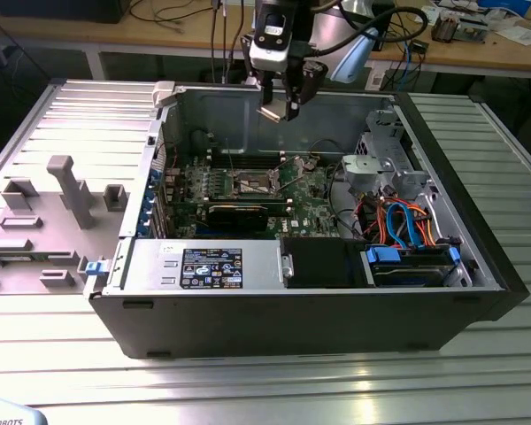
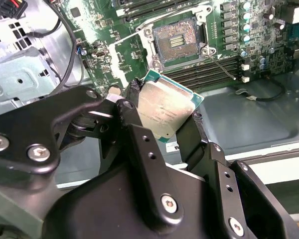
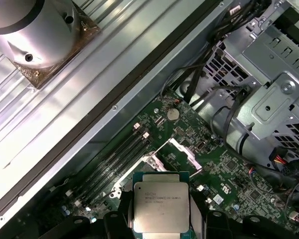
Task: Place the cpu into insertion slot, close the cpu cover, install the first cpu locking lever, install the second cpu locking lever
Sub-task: 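Place the cpu into insertion slot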
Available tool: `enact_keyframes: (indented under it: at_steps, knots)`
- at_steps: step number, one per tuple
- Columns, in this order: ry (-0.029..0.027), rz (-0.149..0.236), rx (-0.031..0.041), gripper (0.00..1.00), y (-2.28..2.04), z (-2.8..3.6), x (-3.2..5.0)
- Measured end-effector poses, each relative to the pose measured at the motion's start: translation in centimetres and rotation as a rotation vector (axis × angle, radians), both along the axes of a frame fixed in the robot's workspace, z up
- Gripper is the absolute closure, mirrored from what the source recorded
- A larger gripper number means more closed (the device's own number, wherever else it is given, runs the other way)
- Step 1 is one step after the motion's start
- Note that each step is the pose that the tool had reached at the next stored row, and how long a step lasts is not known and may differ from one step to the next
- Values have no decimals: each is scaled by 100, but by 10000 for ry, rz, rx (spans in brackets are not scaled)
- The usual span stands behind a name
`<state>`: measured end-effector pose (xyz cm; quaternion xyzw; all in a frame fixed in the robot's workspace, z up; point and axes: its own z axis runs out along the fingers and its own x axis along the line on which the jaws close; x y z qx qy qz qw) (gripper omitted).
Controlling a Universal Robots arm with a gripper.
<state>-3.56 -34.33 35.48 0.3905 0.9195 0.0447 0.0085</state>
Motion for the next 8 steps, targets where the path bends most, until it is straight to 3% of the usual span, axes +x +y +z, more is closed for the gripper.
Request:
enact_keyframes:
  at_steps: [8]
  knots:
    - [-1,-254,0,46,0,-4,-2]
